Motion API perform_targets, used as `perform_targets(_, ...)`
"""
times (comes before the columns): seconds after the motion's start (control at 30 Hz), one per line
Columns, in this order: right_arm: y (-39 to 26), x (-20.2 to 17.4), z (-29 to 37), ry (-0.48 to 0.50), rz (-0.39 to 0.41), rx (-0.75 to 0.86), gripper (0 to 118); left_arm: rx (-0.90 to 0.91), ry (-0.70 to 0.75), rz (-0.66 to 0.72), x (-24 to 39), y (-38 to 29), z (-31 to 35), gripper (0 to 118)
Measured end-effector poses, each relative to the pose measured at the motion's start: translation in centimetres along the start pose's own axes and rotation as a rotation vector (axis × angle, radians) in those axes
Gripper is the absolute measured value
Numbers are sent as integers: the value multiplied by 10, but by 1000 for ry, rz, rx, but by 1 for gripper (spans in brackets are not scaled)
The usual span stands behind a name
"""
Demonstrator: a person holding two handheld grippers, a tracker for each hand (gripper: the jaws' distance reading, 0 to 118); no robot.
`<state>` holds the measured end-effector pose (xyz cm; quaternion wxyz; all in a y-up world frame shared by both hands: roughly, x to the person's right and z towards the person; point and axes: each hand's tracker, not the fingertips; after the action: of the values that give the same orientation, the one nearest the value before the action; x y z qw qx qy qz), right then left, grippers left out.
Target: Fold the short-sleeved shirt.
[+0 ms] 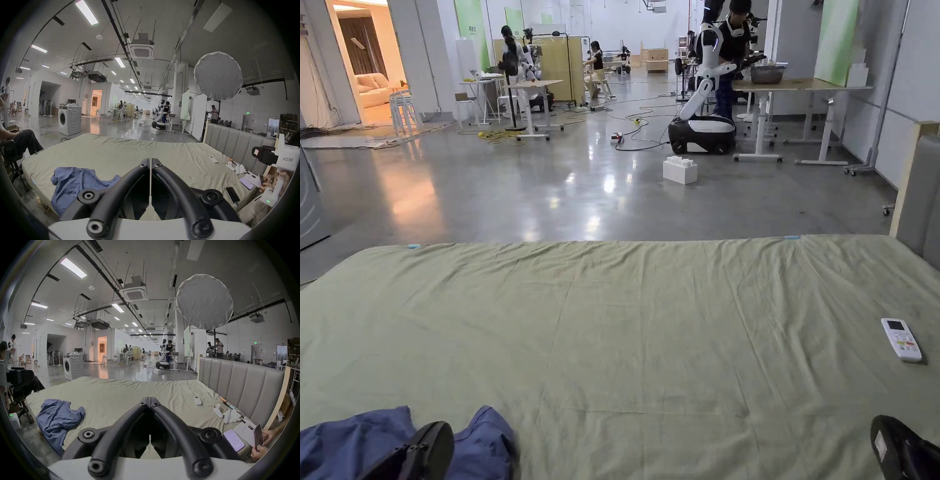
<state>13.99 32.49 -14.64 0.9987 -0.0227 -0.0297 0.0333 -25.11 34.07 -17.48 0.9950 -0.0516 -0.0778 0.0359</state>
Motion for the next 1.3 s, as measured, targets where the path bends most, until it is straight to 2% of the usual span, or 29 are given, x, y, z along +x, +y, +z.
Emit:
perform_targets(0.23,1,0,0,33,-2,-4,0,-7,30,17,-7,0,0,2)
perform_targets(0.47,-2,1,2,47,-7,-7,0,5,-10,-7,-21,-2,8,17)
perform_targets(0.57,-9,2,2,57,-26,-28,0,-13,33,-1,-38,-3,8,44)
perform_targets(0.6,-13,2,2,59,-28,-37,0,-22,62,-12,-46,-4,6,57)
perform_targets(0.63,-17,2,1,64,-30,-50,0,-35,101,-18,-55,-7,4,64)
perform_targets(0.67,-21,2,-1,70,-35,-65,0,-51,129,-16,-63,-11,-1,66)
perform_targets(0.77,-36,1,-10,85,-86,-164,0,-165,154,15,-95,-36,-28,66)
perform_targets(0.87,-44,-3,-16,93,-74,-194,0,-323,188,68,-129,-67,-69,67)
perform_targets(0.97,-52,-5,-19,96,-48,-239,0,-476,184,100,-162,-100,-116,78)
perform_targets(1.07,-61,-6,-23,88,-22,-287,0,-606,233,59,-188,-133,-164,94)
perform_targets(1.3,-88,-7,-41,48,-12,-431,0,-706,309,70,-239,-180,-242,95)
